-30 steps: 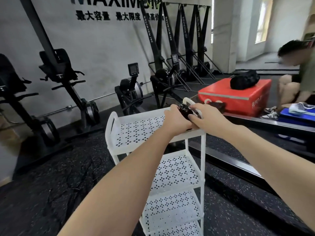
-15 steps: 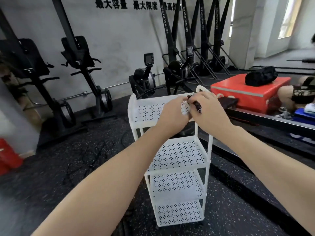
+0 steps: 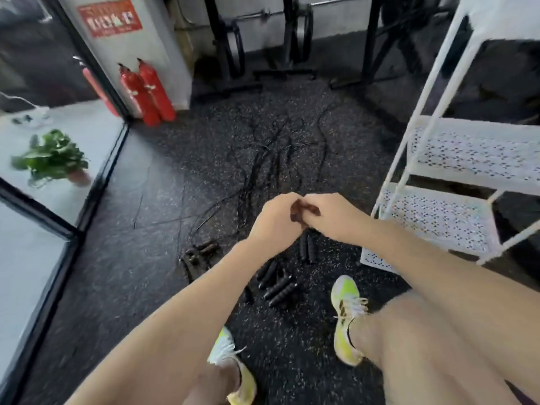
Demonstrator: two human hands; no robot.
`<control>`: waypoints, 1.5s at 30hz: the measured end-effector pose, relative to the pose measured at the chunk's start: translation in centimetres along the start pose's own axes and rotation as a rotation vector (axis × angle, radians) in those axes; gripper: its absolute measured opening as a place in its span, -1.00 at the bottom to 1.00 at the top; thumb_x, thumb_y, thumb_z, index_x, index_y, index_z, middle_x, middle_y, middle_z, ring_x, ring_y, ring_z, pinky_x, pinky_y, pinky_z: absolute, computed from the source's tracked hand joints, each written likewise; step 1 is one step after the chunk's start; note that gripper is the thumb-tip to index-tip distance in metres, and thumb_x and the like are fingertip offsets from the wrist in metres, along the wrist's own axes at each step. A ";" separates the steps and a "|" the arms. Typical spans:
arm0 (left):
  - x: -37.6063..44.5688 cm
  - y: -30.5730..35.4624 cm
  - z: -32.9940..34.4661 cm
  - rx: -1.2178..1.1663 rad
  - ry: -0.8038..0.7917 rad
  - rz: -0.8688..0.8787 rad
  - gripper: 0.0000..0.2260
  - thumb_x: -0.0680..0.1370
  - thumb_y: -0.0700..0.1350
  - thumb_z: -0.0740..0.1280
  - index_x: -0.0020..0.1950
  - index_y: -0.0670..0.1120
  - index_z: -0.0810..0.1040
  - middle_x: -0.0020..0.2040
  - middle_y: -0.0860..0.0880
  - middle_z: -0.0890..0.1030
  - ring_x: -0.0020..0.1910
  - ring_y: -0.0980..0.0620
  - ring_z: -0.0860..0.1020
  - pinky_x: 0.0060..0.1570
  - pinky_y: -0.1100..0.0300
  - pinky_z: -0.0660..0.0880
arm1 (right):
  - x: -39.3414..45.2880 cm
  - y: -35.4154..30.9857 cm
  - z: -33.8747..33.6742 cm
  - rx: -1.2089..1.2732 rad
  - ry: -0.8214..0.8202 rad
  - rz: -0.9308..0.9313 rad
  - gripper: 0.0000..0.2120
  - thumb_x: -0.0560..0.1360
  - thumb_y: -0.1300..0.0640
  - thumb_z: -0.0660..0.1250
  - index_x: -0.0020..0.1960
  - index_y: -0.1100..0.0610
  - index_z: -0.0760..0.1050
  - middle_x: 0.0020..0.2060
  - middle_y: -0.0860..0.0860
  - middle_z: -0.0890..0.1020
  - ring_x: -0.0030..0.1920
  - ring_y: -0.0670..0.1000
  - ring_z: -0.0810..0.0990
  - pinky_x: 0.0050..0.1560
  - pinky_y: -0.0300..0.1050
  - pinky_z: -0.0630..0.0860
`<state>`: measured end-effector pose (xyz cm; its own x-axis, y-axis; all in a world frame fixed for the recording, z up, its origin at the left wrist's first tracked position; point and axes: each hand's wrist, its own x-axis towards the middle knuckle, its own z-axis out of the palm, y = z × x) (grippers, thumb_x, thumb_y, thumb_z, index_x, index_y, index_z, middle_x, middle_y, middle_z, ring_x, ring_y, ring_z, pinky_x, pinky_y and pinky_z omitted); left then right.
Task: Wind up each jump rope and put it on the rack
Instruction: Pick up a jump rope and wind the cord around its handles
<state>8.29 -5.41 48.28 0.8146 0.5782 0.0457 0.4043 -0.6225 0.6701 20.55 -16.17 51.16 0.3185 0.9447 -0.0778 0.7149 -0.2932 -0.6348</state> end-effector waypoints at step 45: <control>9.3 -36.0 25.3 0.391 -0.251 -0.549 -0.21 0.49 0.13 0.48 0.52 -0.18 0.15 0.28 -0.11 0.45 0.25 -0.14 0.49 -0.04 0.00 0.48 | 19.4 22.8 32.5 -0.118 -0.444 0.438 -0.69 0.65 0.06 0.17 0.38 0.02 0.41 0.22 0.01 0.52 0.18 0.08 0.51 0.16 0.08 0.53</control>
<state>11.87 9.03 5.82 0.5032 0.7524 -0.4250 0.8640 -0.4472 0.2313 22.84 0.24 10.15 0.3261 0.6969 -0.6388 0.6487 -0.6564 -0.3850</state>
